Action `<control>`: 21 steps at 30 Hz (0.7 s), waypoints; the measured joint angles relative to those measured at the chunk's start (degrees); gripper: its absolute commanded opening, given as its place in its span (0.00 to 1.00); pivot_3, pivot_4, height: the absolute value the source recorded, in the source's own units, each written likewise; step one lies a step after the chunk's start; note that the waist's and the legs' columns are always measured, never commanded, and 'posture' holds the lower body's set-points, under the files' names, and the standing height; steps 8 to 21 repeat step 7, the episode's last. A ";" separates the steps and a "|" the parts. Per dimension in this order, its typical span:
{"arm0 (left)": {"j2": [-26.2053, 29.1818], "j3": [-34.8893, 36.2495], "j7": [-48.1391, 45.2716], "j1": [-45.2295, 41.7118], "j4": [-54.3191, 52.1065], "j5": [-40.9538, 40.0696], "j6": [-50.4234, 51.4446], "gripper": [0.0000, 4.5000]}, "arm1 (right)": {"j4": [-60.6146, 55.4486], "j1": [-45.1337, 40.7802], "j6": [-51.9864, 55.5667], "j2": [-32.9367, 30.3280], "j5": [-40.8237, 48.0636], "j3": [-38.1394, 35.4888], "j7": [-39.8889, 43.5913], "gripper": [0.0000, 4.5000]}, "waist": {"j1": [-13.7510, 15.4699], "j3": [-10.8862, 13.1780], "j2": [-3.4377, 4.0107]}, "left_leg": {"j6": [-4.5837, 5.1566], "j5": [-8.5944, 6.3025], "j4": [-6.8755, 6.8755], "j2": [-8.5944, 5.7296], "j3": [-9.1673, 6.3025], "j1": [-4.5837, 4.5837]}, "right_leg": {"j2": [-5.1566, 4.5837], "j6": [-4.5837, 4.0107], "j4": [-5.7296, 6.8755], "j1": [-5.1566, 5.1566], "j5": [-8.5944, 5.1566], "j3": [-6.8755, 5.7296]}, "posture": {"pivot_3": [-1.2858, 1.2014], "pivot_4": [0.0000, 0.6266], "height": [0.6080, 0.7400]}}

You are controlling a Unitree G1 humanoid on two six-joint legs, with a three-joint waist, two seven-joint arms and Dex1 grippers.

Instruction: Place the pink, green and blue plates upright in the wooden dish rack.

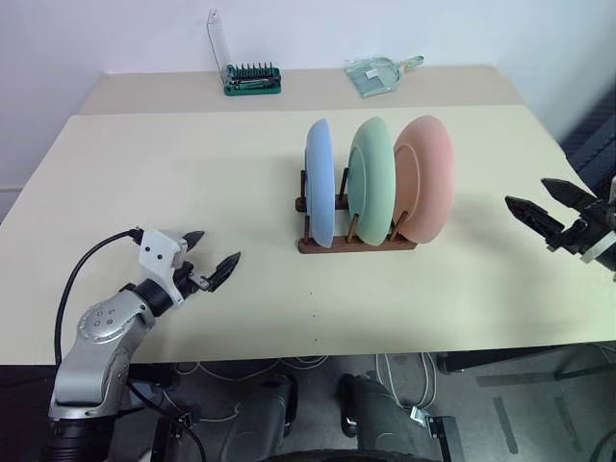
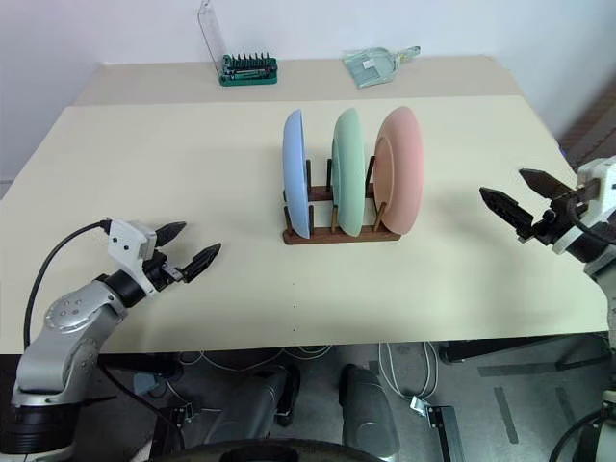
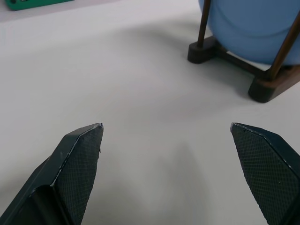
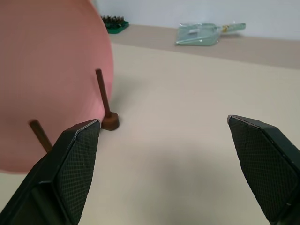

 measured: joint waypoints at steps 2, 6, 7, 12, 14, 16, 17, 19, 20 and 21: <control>-0.02 0.04 0.29 0.86 0.03 0.30 0.00 1.00 | 2.22 -0.89 -0.17 0.52 -0.83 0.05 0.44 0.98 | 0.09 0.01 0.01 | 0.00 0.00 0.00 0.00 0.01 -0.01 | -0.01 0.00 -0.01 0.00 0.00 0.00 | 0.52 0.24 1.00; -0.08 0.22 0.62 2.15 -0.12 0.29 0.00 1.00 | 2.85 -1.73 -0.65 1.53 -2.00 0.14 1.29 0.98 | 0.15 0.00 0.03 | -0.01 -0.01 -0.01 0.00 0.00 -0.01 | 0.00 0.00 -0.01 0.00 0.00 0.00 | 0.52 0.24 1.00; -0.08 0.22 0.68 2.23 -0.12 0.30 0.00 1.00 | 3.08 -1.91 -0.65 1.77 -2.48 0.30 1.33 0.98 | 0.17 0.00 0.03 | -0.02 -0.01 0.00 0.00 0.00 -0.01 | 0.00 0.00 -0.01 0.00 0.00 0.00 | 0.52 0.24 1.00; -0.08 0.22 0.68 2.23 -0.12 0.30 0.00 1.00 | 3.08 -1.91 -0.65 1.77 -2.48 0.30 1.33 0.98 | 0.17 0.00 0.03 | -0.02 -0.01 0.00 0.00 0.00 -0.01 | 0.00 0.00 -0.01 0.00 0.00 0.00 | 0.52 0.24 1.00; -0.08 0.22 0.68 2.23 -0.12 0.30 0.00 1.00 | 3.08 -1.91 -0.65 1.77 -2.48 0.30 1.33 0.98 | 0.17 0.00 0.03 | -0.02 -0.01 0.00 0.00 0.00 -0.01 | 0.00 0.00 -0.01 0.00 0.00 0.00 | 0.52 0.24 1.00; -0.08 0.22 0.68 2.23 -0.12 0.30 0.00 1.00 | 3.08 -1.91 -0.65 1.77 -2.48 0.30 1.33 0.98 | 0.17 0.00 0.03 | -0.02 -0.01 0.00 0.00 0.00 -0.01 | 0.00 0.00 -0.01 0.00 0.00 0.00 | 0.52 0.24 1.00; -0.08 0.22 0.68 2.23 -0.12 0.30 0.00 1.00 | 3.08 -1.91 -0.65 1.77 -2.48 0.30 1.33 0.98 | 0.17 0.00 0.03 | -0.02 -0.01 0.00 0.00 0.00 -0.01 | 0.00 0.00 -0.01 0.00 0.00 0.00 | 0.52 0.24 1.00; -0.08 0.22 0.68 2.23 -0.12 0.30 0.00 1.00 | 3.08 -1.91 -0.65 1.77 -2.48 0.30 1.33 0.98 | 0.17 0.00 0.03 | -0.02 -0.01 0.00 0.00 0.00 -0.01 | 0.00 0.00 -0.01 0.00 0.00 0.00 | 0.52 0.24 1.00; -0.08 0.22 0.68 2.23 -0.12 0.30 0.00 1.00 | 3.08 -1.91 -0.65 1.77 -2.48 0.30 1.33 0.98 | 0.17 0.00 0.03 | -0.02 -0.01 0.00 0.00 0.00 -0.01 | 0.00 0.00 -0.01 0.00 0.00 0.00 | 0.52 0.24 1.00; -0.08 0.22 0.68 2.23 -0.12 0.30 0.00 1.00 | 3.08 -1.91 -0.65 1.77 -2.48 0.30 1.33 0.98 | 0.17 0.00 0.03 | -0.02 -0.01 0.00 0.00 0.00 -0.01 | 0.00 0.00 -0.01 0.00 0.00 0.00 | 0.52 0.24 1.00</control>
